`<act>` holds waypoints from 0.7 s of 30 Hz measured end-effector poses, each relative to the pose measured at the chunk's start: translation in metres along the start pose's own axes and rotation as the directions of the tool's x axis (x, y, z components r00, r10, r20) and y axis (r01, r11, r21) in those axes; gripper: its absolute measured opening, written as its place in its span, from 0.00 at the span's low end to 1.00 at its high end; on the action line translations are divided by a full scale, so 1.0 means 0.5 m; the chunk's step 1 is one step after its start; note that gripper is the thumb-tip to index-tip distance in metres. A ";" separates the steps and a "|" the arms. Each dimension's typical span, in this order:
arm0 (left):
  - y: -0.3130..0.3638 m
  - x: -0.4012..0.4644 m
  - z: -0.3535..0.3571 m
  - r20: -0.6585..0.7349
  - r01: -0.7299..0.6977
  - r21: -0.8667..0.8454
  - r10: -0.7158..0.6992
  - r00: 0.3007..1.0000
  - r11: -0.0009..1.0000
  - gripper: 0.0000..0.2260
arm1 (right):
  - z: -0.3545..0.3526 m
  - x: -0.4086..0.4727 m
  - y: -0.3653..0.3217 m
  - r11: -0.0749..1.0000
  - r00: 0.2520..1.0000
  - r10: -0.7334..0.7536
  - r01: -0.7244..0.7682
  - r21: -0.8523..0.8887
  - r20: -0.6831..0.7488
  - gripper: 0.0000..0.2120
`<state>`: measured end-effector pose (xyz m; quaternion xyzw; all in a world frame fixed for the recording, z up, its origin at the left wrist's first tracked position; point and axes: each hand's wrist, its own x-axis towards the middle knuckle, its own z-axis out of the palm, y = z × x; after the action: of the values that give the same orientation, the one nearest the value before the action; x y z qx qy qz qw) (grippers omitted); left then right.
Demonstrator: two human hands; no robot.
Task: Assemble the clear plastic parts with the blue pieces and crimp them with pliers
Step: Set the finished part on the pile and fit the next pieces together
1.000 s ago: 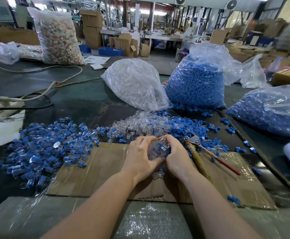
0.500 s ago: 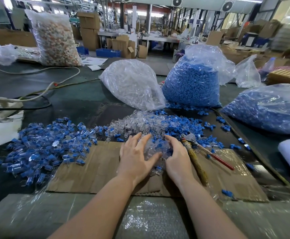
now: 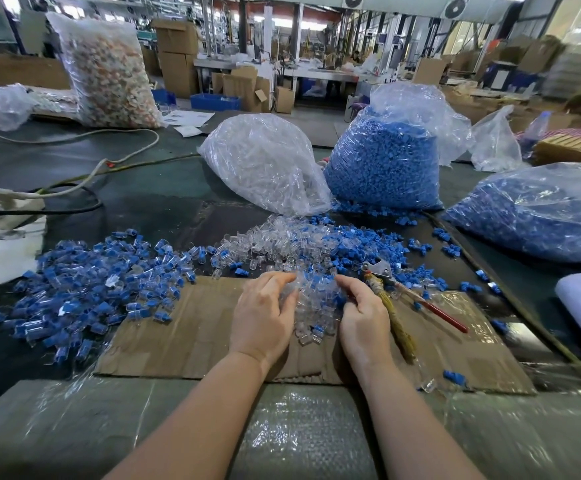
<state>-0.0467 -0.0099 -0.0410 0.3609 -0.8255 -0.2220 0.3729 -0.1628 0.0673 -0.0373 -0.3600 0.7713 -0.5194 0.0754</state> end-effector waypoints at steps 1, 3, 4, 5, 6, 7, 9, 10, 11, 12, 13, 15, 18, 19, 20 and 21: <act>-0.001 0.000 0.000 0.009 0.002 0.009 -0.002 1.000 1.000 0.13 | 0.000 0.000 0.000 1.000 1.000 0.000 0.000 0.004 0.002 0.23; -0.001 0.000 0.001 0.012 0.003 0.017 -0.003 1.000 1.000 0.13 | 0.001 0.000 0.002 1.000 1.000 -0.011 0.011 0.002 0.005 0.22; -0.001 0.000 0.002 0.002 0.006 0.014 -0.006 1.000 1.000 0.12 | 0.001 0.000 0.002 1.000 1.000 -0.021 0.021 -0.007 0.006 0.22; 0.001 0.000 0.002 -0.010 0.012 0.008 -0.012 1.000 1.000 0.12 | 0.001 0.000 0.003 0.999 0.999 -0.032 0.032 -0.018 0.010 0.22; 0.002 -0.001 0.001 -0.022 0.015 0.002 -0.015 1.000 1.000 0.12 | 0.001 0.001 0.004 0.999 0.999 -0.040 0.040 -0.029 0.015 0.22; 0.004 0.000 0.002 -0.033 0.014 -0.002 -0.014 0.999 1.000 0.11 | 0.002 0.002 0.004 0.998 0.999 -0.045 0.046 -0.037 0.021 0.22; 0.006 -0.001 0.000 -0.051 -0.004 0.000 0.004 0.999 1.000 0.10 | 0.003 0.002 0.004 0.997 0.998 -0.055 0.056 -0.048 0.025 0.21; 0.008 -0.002 -0.001 -0.062 -0.024 0.008 0.024 0.998 1.000 0.09 | 0.003 0.000 0.003 0.996 0.998 -0.067 0.067 -0.054 0.017 0.21; 0.010 -0.004 -0.004 -0.079 -0.053 0.023 0.054 0.995 0.998 0.08 | 0.003 -0.002 0.003 0.994 0.996 -0.085 0.085 -0.063 0.002 0.20; 0.013 -0.006 -0.006 -0.102 -0.086 0.040 0.090 0.991 0.995 0.06 | 0.002 -0.003 0.002 0.992 0.994 -0.107 0.105 -0.071 -0.023 0.19; 0.017 -0.009 -0.009 -0.121 -0.121 0.059 0.128 0.984 0.991 0.04 | 0.001 -0.005 0.001 0.989 0.990 -0.127 0.122 -0.081 -0.057 0.19; 0.022 -0.015 -0.014 -0.113 -0.192 0.091 0.201 0.973 0.977 0.02 | -0.002 -0.008 -0.001 0.987 0.982 -0.137 0.123 -0.107 -0.132 0.17; 0.029 -0.021 -0.020 -0.038 -0.267 0.125 0.274 0.961 0.956 0.06 | -0.003 -0.010 -0.002 0.982 0.978 -0.124 0.096 -0.161 -0.170 0.13; 0.031 -0.022 -0.022 -0.017 -0.277 0.137 0.282 0.959 0.951 0.06 | -0.002 -0.011 -0.002 0.980 0.979 -0.119 0.090 -0.175 -0.166 0.12; 0.034 -0.023 -0.023 0.000 -0.279 0.142 0.281 0.960 0.950 0.06 | -0.002 -0.011 -0.002 0.979 0.981 -0.112 0.081 -0.189 -0.160 0.11; 0.035 -0.024 -0.023 0.014 -0.276 0.143 0.276 0.961 0.951 0.06 | -0.002 -0.012 -0.002 0.976 0.983 -0.106 0.075 -0.203 -0.149 0.10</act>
<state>-0.0399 0.0094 -0.0284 0.2685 -0.8805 -0.1066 0.3757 -0.1583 0.0716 -0.0377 -0.3579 0.8050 -0.4708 -0.0460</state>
